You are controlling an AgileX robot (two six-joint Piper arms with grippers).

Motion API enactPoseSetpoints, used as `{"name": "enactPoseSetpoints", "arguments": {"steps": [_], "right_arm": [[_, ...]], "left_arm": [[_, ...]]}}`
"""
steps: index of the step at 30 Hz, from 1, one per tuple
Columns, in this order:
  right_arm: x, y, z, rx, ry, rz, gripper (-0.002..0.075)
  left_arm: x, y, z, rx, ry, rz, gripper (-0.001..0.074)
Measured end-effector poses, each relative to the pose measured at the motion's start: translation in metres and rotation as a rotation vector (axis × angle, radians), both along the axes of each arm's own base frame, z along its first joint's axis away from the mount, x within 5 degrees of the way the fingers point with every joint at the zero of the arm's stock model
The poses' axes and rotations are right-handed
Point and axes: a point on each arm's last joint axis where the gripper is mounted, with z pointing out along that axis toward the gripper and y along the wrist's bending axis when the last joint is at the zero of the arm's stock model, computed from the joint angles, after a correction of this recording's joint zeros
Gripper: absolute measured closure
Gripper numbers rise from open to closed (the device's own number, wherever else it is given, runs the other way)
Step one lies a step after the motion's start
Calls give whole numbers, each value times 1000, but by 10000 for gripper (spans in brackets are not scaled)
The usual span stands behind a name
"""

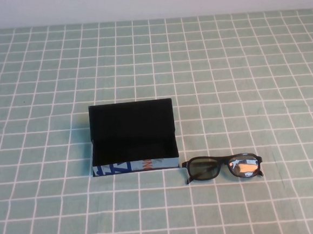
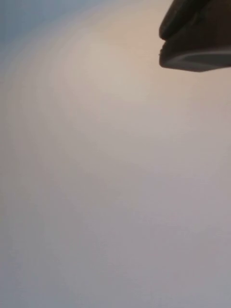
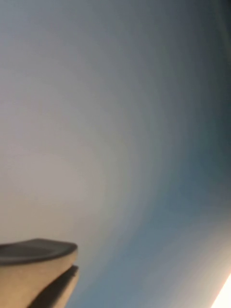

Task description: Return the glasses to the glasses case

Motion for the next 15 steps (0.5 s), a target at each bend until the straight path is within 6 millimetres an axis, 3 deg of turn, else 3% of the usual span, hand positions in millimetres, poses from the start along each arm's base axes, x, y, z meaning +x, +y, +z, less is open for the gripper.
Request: {"name": "enactPoseSetpoints", "arguments": {"steps": [4, 10, 15], "right_arm": [[-20, 3, 38, 8, -104, 87, 737], [-52, 8, 88, -21, -157, 155, 737], [-66, 7, 134, -14, -145, 157, 737]], "left_arm": [[-9, 1, 23, -36, -74, -26, 734], [-34, 7, 82, -56, -182, -6, 734], [-38, 9, 130, -19, -116, 52, 734]]}}
